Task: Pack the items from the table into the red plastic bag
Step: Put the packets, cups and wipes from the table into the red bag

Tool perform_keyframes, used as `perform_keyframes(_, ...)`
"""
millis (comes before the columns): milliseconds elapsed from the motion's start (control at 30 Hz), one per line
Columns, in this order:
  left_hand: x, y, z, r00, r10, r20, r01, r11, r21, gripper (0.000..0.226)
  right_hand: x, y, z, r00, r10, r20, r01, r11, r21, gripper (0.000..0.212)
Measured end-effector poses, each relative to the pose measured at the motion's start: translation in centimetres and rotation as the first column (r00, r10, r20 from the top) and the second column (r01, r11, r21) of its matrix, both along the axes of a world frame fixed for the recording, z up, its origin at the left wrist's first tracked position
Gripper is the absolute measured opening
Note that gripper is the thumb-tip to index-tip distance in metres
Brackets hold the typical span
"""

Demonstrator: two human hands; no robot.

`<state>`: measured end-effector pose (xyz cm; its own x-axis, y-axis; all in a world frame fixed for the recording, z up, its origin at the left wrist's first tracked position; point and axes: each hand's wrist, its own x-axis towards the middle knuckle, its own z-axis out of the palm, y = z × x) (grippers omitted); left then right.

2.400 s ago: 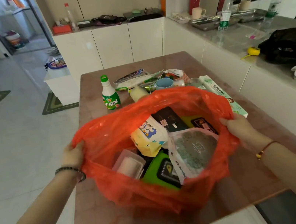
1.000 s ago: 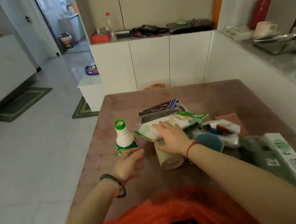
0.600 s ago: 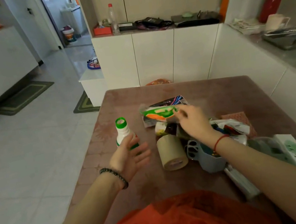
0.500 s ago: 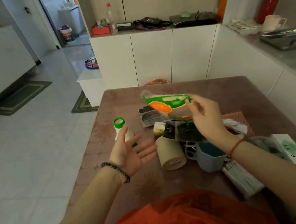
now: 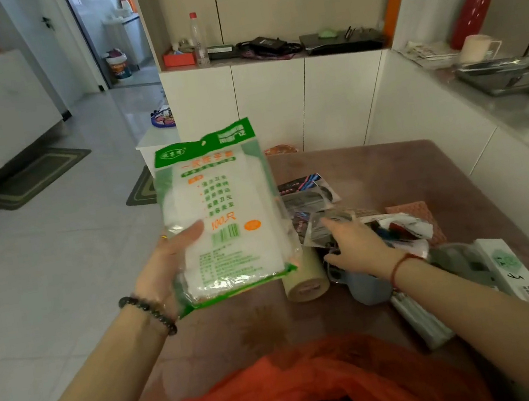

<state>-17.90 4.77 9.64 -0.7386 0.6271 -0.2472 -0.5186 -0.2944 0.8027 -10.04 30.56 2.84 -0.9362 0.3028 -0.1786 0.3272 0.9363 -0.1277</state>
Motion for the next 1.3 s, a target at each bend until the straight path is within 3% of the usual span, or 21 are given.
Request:
perform_keyframes(67, 0.9, -1.2, 0.7, 1.000, 0.009, 0.003, -0.009, 0.999, 0.032, 0.094, -0.9, -0.6, -1.0, 0.999, -0.032, -0.040, 0.034, 0.999, 0.043, 0.028)
perform_keyframes(133, 1.7, -2.5, 1.1, 0.999, 0.007, 0.043, -0.009, 0.999, 0.047, 0.097, -1.0, -0.9, -0.1, 0.966, -0.123, -0.227, 0.139, 0.989, 0.056, 0.023)
perform_keyframes(200, 2.7, -3.7, 1.5, 0.997, 0.023, 0.078, -0.029, 0.997, 0.073, 0.099, -0.4, -1.3, 2.5, 0.823, -0.271, -0.499, 0.238, 0.962, -0.131, 0.025)
perform_keyframes(267, 4.0, -4.5, 1.8, 0.995, 0.046, 0.092, -0.053, 0.996, 0.075, 0.082, 1.5, -2.6, 6.5, 0.615, -0.385, -0.688, 0.179, 0.918, -0.354, 0.027)
perform_keyframes(333, 5.8, -5.1, 2.2, 0.996, 0.064, 0.059, -0.068, 0.995, 0.071, 0.047, 4.9, -5.2, 10.6, 0.421, -0.297, -0.857, -0.029, 0.940, -0.340, 0.026)
perform_keyframes(400, 7.8, -5.1, 3.0, 0.999, 0.034, 0.007, -0.034, 0.997, 0.065, 0.043, 8.8, -8.9, 13.6, 0.288, -0.042, -0.957, -0.208, 0.972, -0.106, 0.025)
perform_keyframes(433, 8.7, -5.0, 3.2, 1.000, 0.013, -0.023, -0.012, 0.998, 0.059, 0.045, 10.8, -10.5, 14.1, 0.276, 0.113, -0.955, -0.273, 0.961, 0.035, 0.025)
perform_keyframes(533, 12.0, -5.0, 4.0, 0.999, 0.009, -0.040, -0.008, 0.999, 0.035, 0.058, 15.8, -14.8, 13.0, 0.412, 0.442, -0.797, -0.333, 0.887, 0.320, 0.031)
perform_keyframes(600, 14.3, -5.5, 4.9, 0.989, -0.136, 0.059, 0.128, 0.984, 0.124, 0.092, 18.0, -16.7, 12.0, 0.543, 0.516, -0.663, -0.332, 0.857, 0.395, 0.038)
perform_keyframes(700, 15.9, -7.1, 3.7, 0.991, -0.126, -0.032, 0.126, 0.992, -0.013, 0.075, 20.5, -18.3, 12.1, 0.648, 0.618, -0.445, -0.490, 0.786, 0.378, 0.035)
perform_keyframes(767, 17.0, -8.0, 3.2, 0.996, -0.019, -0.085, 0.016, 0.999, -0.039, 0.065, 22.4, -19.1, 12.8, 0.753, 0.522, -0.401, -0.523, 0.844, 0.115, 0.045)
perform_keyframes(833, 18.4, -9.1, 3.3, 0.993, 0.036, -0.112, -0.036, 0.999, 0.001, 0.038, 24.5, -20.2, 13.5, 0.877, 0.156, -0.455, -0.303, 0.913, -0.272, 0.064)
perform_keyframes(867, 19.1, -9.7, 3.3, 0.990, 0.040, -0.133, -0.042, 0.999, -0.010, 0.030, 25.4, -20.5, 13.7, 0.853, -0.073, -0.516, -0.178, 0.889, -0.421, 0.076)
perform_keyframes(900, 19.9, -10.1, 3.2, 0.984, 0.014, -0.178, -0.020, 0.999, -0.036, 0.028, 25.9, -20.8, 13.7, 0.809, -0.282, -0.516, -0.095, 0.803, -0.588, 0.085)
perform_keyframes(933, 20.8, -10.2, 2.9, 0.973, -0.033, -0.228, 0.023, 0.999, -0.045, 0.028, 26.0, -21.0, 13.5, 0.786, -0.423, -0.451, -0.078, 0.656, -0.751, 0.089)
perform_keyframes(1000, 22.8, -10.1, 2.5, 0.944, -0.116, -0.309, 0.101, 0.993, -0.064, 0.030, 25.8, -21.3, 12.5, 0.794, -0.530, -0.297, -0.104, 0.362, -0.926, 0.082)
perform_keyframes(1033, 23.7, -10.0, 2.4, 0.914, -0.152, -0.377, 0.121, 0.987, -0.105, 0.030, 25.8, -21.3, 11.5, 0.781, -0.565, -0.268, -0.095, 0.316, -0.944, 0.074)
perform_keyframes(1133, 25.2, -10.7, 0.2, 0.667, -0.353, -0.656, 0.153, 0.927, -0.343, 0.009, 26.7, -20.7, 9.6, 0.663, -0.677, -0.320, -0.050, 0.386, -0.921, 0.051)
perform_keyframes(1200, 25.6, -12.7, -1.1, 0.471, -0.565, -0.677, 0.145, 0.807, -0.573, 0.041, 27.8, -19.5, 8.9, 0.604, -0.667, -0.436, -0.022, 0.533, -0.846, 0.049)
perform_keyframes(1233, 25.9, -14.0, -1.8, 0.324, -0.684, -0.653, 0.107, 0.712, -0.694, 0.055, 28.4, -18.9, 8.8, 0.595, -0.640, -0.486, -0.010, 0.599, -0.801, 0.048)
perform_keyframes(1300, 26.4, -16.8, -3.3, 0.016, -0.858, -0.513, 0.027, 0.513, -0.858, 0.059, 29.3, -17.7, 8.5, 0.688, -0.515, -0.511, 0.014, 0.713, -0.701, 0.044)
